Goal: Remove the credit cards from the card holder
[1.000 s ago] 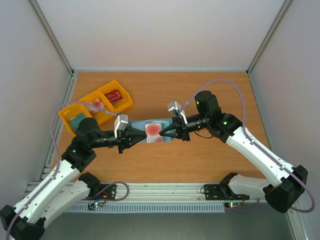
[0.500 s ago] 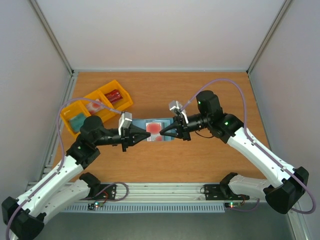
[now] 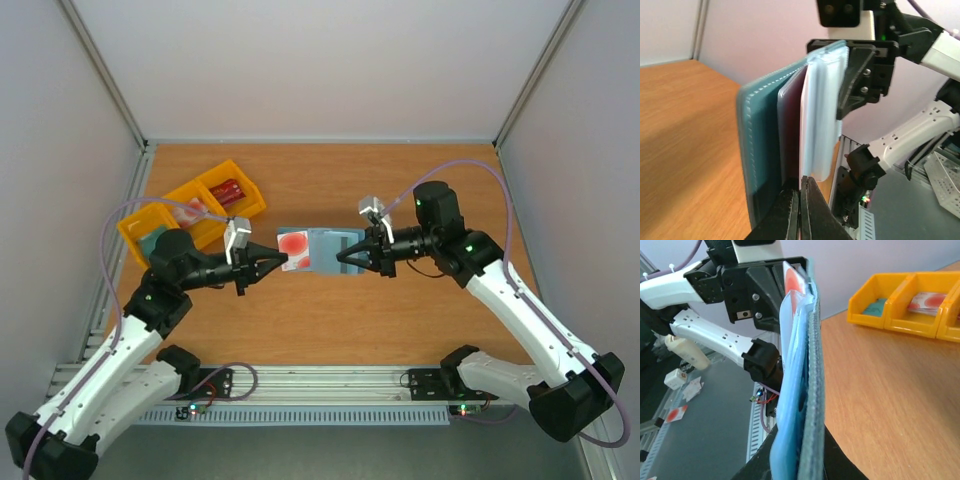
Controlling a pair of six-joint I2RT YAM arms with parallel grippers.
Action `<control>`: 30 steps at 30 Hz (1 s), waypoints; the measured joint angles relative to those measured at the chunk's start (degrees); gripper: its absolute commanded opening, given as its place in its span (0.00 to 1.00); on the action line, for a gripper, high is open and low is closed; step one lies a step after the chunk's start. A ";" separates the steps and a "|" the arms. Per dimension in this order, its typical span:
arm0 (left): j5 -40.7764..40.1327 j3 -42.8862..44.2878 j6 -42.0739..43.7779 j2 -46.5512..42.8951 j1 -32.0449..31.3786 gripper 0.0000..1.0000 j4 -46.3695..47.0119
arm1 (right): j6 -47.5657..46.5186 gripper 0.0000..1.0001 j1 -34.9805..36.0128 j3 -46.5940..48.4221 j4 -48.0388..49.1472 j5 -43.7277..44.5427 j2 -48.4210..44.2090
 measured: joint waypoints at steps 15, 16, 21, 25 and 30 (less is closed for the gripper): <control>-12.52 25.94 41.46 15.63 15.43 0.00 -46.36 | 3.28 0.01 -3.06 -0.39 -3.76 14.51 -0.20; -14.58 29.18 44.81 18.32 16.22 0.00 -49.79 | 3.26 0.01 -3.08 -0.39 -3.85 14.82 -0.15; -27.67 45.90 58.47 34.29 21.90 0.00 -64.02 | 3.23 0.01 -3.08 -0.39 -4.13 14.95 -0.17; -35.71 47.67 61.16 42.97 26.03 0.00 -65.72 | 3.23 0.01 -3.08 -0.50 -4.13 14.64 -0.50; -41.46 50.80 63.65 50.14 31.78 0.00 -66.01 | 3.23 0.01 -3.08 -0.52 -4.15 13.84 -1.44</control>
